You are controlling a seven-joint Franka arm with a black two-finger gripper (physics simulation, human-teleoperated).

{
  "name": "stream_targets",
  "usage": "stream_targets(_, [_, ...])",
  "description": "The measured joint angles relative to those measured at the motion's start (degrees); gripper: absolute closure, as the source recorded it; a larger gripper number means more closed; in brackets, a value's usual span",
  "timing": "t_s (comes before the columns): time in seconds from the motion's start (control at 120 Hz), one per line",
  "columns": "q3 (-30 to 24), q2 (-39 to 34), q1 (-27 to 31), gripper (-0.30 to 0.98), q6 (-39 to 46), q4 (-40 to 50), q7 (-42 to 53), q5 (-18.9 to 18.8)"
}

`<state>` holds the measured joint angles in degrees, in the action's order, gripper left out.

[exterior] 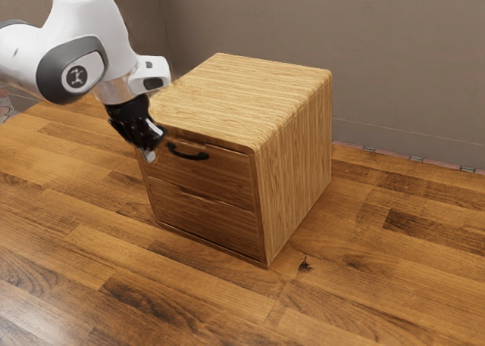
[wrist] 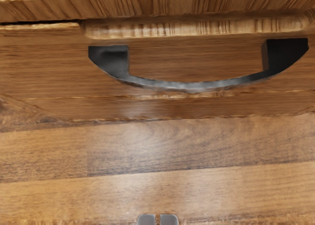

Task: Push the drawer handle with one arm to close the drawer

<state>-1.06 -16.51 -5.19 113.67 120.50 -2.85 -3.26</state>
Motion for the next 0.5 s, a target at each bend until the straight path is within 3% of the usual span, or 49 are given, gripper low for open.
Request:
stream_targets(0.108, [1.5,-3.7,0.1,0.79,-8.0,-5.9,-0.4,0.2])
stream_targets(0.225, [3.0,1.3,0.1,0.75,-17.9,-21.5,-0.8,-1.2])
stream_targets(0.342, [4.8,8.5,0.1,0.49,-24.8,-31.6,-1.0,-1.8])
stream_targets(0.5, [5.1,10.2,0.0,0.23,-29.5,-34.0,-1.2,-1.6])
